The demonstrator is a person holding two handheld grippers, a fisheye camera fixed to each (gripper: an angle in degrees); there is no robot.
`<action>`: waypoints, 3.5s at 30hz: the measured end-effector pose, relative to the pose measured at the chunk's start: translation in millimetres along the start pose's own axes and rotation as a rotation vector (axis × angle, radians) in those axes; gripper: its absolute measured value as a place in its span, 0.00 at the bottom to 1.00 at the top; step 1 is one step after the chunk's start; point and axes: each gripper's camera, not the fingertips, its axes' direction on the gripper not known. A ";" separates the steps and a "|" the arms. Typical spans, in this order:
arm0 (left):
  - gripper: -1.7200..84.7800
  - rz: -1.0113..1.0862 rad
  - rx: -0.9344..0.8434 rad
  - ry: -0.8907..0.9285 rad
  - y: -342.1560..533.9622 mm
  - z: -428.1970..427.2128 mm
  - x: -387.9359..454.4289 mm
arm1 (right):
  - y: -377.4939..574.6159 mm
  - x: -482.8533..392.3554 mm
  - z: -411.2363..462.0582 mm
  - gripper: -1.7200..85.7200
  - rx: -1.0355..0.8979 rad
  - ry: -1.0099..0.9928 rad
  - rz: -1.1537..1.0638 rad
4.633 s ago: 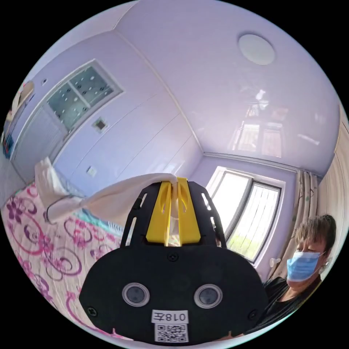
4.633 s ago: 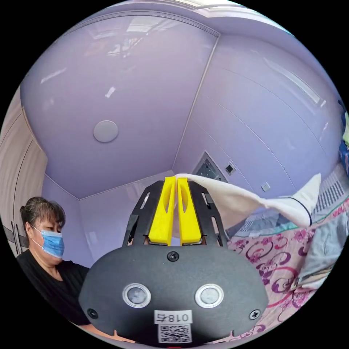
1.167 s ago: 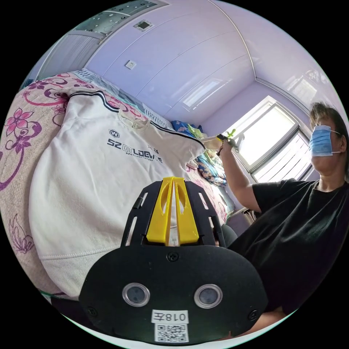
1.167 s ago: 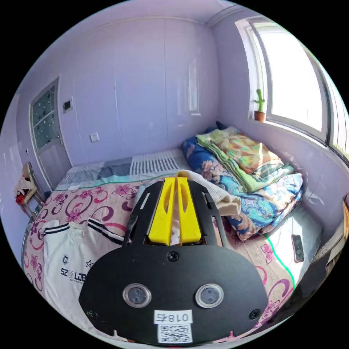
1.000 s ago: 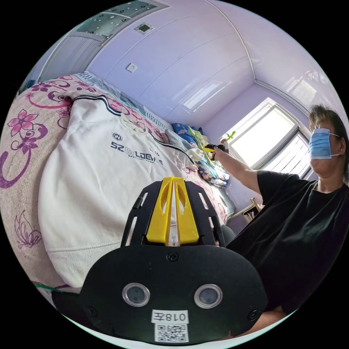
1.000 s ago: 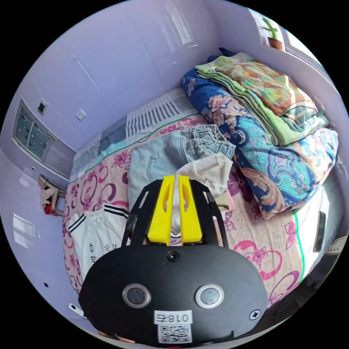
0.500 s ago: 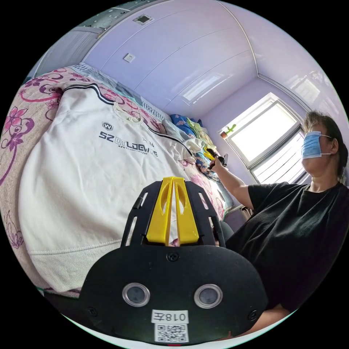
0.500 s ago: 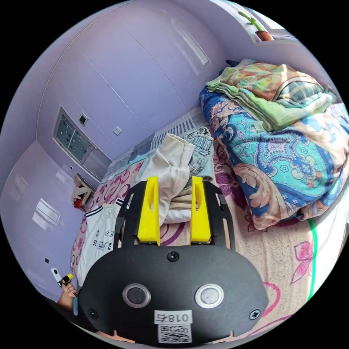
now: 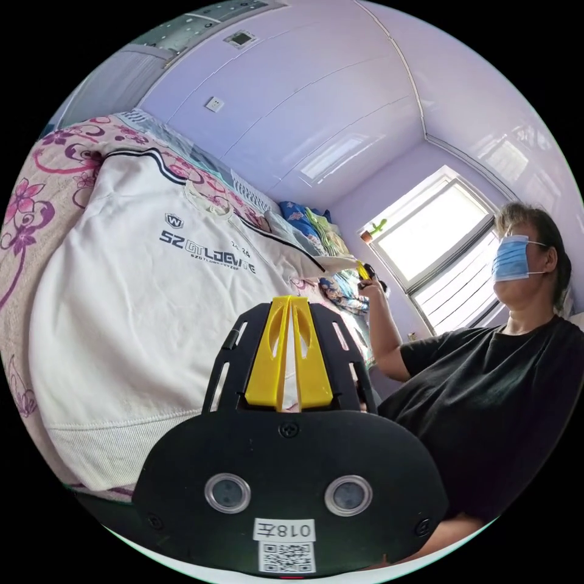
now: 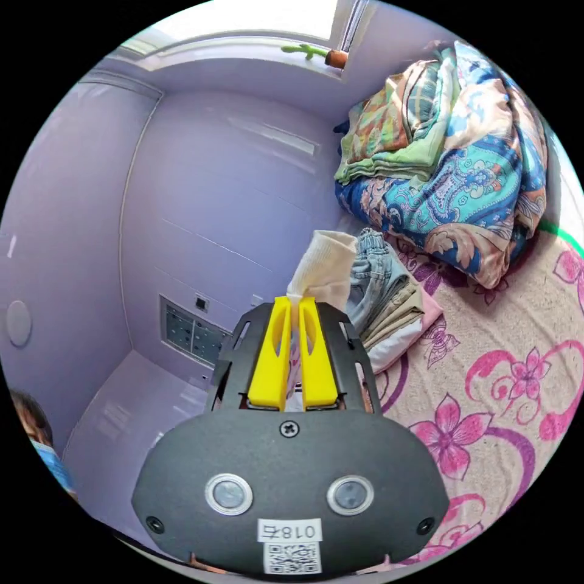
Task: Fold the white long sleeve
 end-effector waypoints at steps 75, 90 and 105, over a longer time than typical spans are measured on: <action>0.02 0.580 -0.589 -1.219 -546.2 265.0 -24.8 | 456.9 -37.4 -16.5 0.02 -0.823 0.281 -0.511; 0.02 0.453 -1.001 -1.205 -570.0 66.7 106.8 | 469.0 1.1 -26.6 0.02 -0.742 0.079 -0.418; 0.01 -0.075 0.463 0.065 -331.2 -286.9 -121.2 | 440.2 44.1 -52.9 0.02 -0.555 -0.025 -0.295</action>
